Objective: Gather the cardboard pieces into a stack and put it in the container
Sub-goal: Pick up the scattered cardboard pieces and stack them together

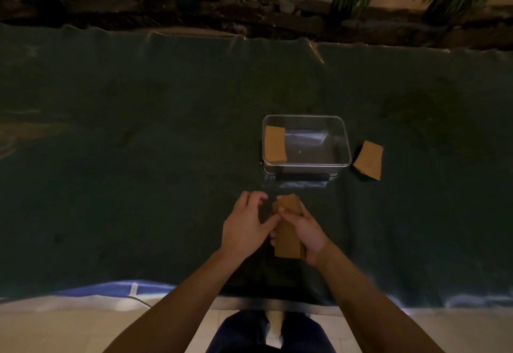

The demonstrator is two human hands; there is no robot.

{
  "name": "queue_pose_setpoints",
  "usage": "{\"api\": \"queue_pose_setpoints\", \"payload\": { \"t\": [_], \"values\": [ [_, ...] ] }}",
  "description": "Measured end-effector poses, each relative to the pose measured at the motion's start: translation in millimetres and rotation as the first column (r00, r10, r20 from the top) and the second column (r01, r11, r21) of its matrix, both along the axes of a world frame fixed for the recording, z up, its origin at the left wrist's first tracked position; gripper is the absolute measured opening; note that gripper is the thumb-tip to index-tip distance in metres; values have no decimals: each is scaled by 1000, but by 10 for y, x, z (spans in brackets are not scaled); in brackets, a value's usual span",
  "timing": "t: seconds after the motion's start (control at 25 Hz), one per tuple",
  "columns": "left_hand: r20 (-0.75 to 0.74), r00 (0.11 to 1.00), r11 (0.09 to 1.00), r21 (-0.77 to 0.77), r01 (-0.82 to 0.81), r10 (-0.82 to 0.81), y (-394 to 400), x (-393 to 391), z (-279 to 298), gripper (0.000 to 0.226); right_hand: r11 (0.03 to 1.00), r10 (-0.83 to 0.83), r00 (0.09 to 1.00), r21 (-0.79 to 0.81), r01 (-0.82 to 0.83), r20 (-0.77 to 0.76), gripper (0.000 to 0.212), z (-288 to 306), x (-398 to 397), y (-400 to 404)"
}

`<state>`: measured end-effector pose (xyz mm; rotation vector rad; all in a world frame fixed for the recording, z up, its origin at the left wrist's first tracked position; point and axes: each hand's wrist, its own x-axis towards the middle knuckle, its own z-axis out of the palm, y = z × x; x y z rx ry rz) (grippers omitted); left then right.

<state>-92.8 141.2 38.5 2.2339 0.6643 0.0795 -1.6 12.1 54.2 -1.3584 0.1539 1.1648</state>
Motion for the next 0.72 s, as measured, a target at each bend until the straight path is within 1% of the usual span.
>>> {"api": "queue_pose_setpoints", "payload": {
  "t": [0.04, 0.08, 0.12, 0.16, 0.2, 0.28, 0.36, 0.48, 0.52, 0.56, 0.68, 0.72],
  "values": [
    [38, 995, 991, -89, 98, -95, 34, -4, 12, 73, 1000, -16, 1000, -4, 16, 8, 26, 5, 19, -15],
    [56, 974, 963, -152, 224, -218, 53, 9, 36, 102, 1000, -30, 999, 0, 30, 13, 30, 24, 38, -30],
    [47, 938, 921, -175, 347, -345, 48, 36, 81, 123, 999, -37, 999, 8, 37, 18, 34, 48, 47, -37],
    [24, 890, 876, -167, 452, -454, 20, 62, 124, 135, 1000, -28, 999, 9, 27, 31, 39, 73, 44, -52],
    [2, 850, 842, -133, 522, -527, -17, 87, 145, 139, 1000, -8, 999, 1, 8, 53, 42, 90, 35, -66],
    [-16, 812, 812, -46, 582, -583, -124, 164, 181, 137, 1000, 5, 996, 4, -6, 85, 45, 131, 23, -117],
    [-17, 812, 812, 1, 583, -583, -184, 232, 207, 132, 999, -13, 998, 36, 10, 67, 42, 167, 42, -185],
    [-10, 822, 820, 58, 569, -570, -236, 335, 253, 130, 988, -11, 999, 155, 6, 33, 41, 194, 149, -330],
    [-20, 827, 824, 74, 562, -562, -254, 393, 274, 130, 986, -18, 999, 167, 13, 28, 41, 212, 193, -384],
    [-43, 827, 822, 91, 563, -561, -271, 450, 293, 130, 991, -22, 999, 134, 16, 49, 39, 231, 237, -426],
    [-135, 808, 793, 156, 589, -574, -400, 665, 317, 129, 996, 3, 965, -91, 22, 262, 22, 278, 380, -516],
    [-156, 807, 791, 163, 590, -570, -464, 739, 324, 129, 990, 18, 949, -135, 26, 315, 18, 287, 425, -543]
  ]
}}
